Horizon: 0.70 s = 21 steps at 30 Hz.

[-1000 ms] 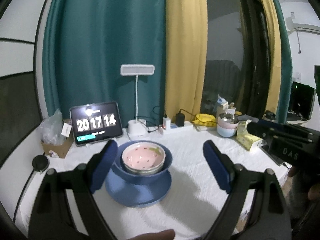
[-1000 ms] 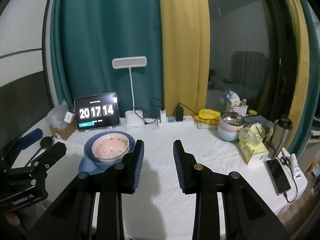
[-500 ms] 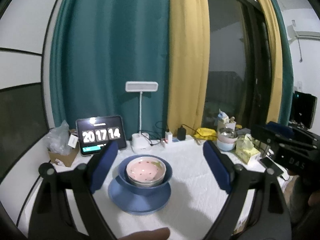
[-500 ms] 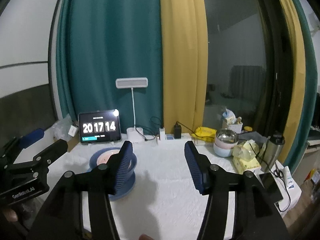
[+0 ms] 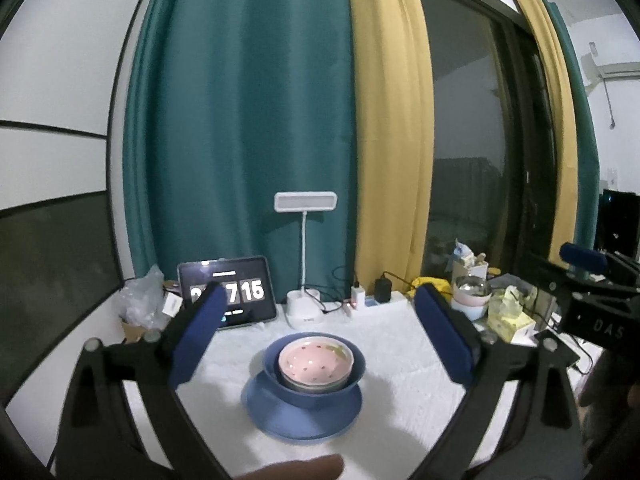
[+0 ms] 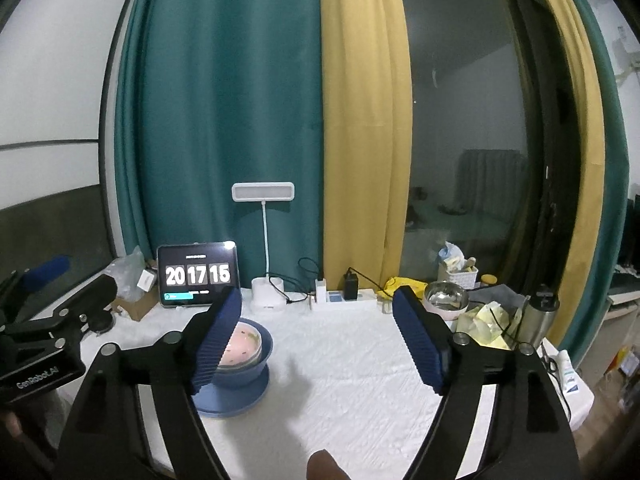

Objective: Organize plates and bowls

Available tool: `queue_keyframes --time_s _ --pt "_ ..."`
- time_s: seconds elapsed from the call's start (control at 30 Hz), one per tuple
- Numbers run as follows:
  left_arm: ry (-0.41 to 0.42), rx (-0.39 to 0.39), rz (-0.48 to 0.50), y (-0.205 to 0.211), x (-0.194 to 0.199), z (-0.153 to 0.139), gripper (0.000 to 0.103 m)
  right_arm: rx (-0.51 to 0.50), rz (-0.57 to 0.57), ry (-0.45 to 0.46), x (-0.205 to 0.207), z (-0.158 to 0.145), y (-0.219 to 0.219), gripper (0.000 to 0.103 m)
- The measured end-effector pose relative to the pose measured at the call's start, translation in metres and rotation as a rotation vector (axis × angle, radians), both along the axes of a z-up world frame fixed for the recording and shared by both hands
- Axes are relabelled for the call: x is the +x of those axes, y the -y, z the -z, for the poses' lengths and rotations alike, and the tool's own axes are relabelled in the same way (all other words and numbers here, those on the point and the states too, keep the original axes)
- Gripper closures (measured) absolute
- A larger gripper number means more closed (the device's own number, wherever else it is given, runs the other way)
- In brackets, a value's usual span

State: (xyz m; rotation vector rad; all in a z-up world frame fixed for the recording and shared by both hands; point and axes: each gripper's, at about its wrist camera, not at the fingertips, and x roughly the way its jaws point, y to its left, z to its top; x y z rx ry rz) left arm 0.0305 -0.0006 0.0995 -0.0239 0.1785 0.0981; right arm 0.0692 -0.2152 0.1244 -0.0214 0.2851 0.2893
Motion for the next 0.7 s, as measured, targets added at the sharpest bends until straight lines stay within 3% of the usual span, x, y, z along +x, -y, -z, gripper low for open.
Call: queue_keyframes --time_s 0.7 --pt "-0.006 -0.023 -0.006 -0.013 0.003 -0.005 0.006 -0.006 0.022 0.015 -0.003 -0.012 -0.001 0.021"
